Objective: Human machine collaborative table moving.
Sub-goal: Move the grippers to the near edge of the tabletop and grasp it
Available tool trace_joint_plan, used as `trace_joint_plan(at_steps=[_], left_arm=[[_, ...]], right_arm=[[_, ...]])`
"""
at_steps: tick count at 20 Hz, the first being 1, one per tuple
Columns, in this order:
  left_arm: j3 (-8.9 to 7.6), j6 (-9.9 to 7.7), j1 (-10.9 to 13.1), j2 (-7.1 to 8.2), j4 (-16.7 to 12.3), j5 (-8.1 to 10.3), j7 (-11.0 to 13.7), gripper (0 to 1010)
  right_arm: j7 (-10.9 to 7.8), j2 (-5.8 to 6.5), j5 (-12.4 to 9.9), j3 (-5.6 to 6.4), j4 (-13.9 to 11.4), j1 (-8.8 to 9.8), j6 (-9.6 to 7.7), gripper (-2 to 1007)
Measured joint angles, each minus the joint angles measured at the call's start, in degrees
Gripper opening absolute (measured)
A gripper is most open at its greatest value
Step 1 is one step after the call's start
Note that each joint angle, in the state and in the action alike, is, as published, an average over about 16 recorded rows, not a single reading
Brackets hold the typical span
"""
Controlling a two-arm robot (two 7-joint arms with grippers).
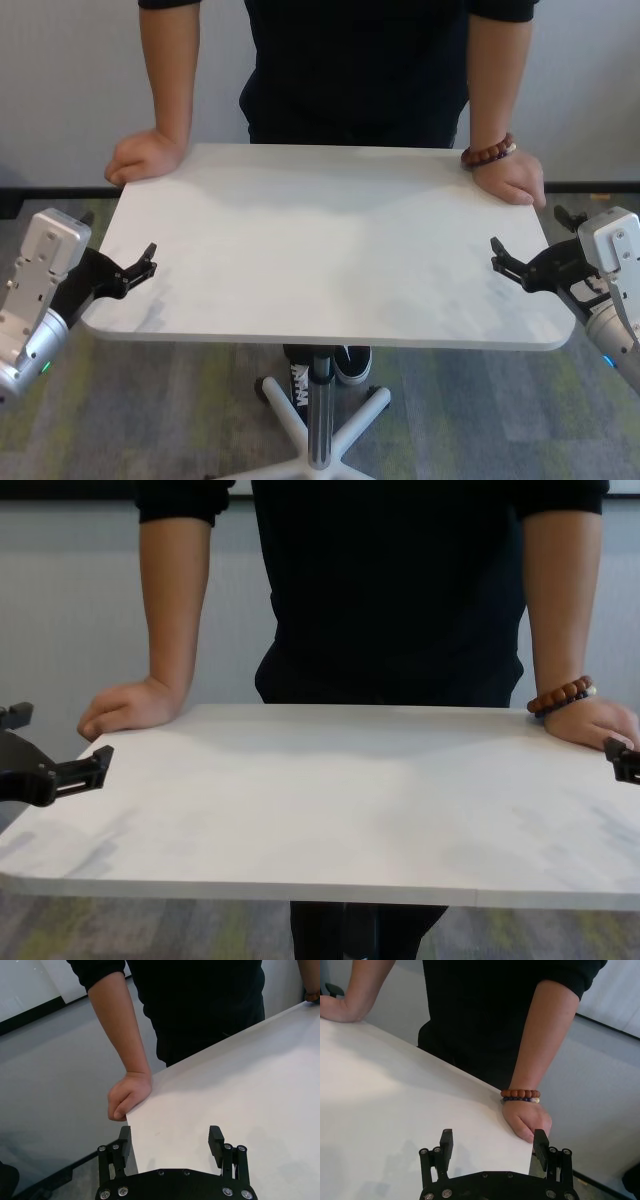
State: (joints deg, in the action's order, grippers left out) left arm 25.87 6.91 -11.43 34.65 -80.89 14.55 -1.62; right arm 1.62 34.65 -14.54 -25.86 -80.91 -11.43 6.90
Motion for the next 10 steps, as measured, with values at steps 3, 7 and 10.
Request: trace_joint_plan(at_steps=[3,7,10], left_arm=[[0.0,0.0,0.0,0.0,0.0,0.0,0.0,1000],[0.0,0.0,0.0,0.0,0.0,0.0,0.0,1000],[0.0,0.0,0.0,0.0,0.0,0.0,0.0,1000]], right_arm=[[0.0,0.0,0.0,0.0,0.0,0.0,0.0,1006],[0.0,0.0,0.0,0.0,0.0,0.0,0.0,1006],[0.0,0.0,0.0,0.0,0.0,0.0,0.0,1006]])
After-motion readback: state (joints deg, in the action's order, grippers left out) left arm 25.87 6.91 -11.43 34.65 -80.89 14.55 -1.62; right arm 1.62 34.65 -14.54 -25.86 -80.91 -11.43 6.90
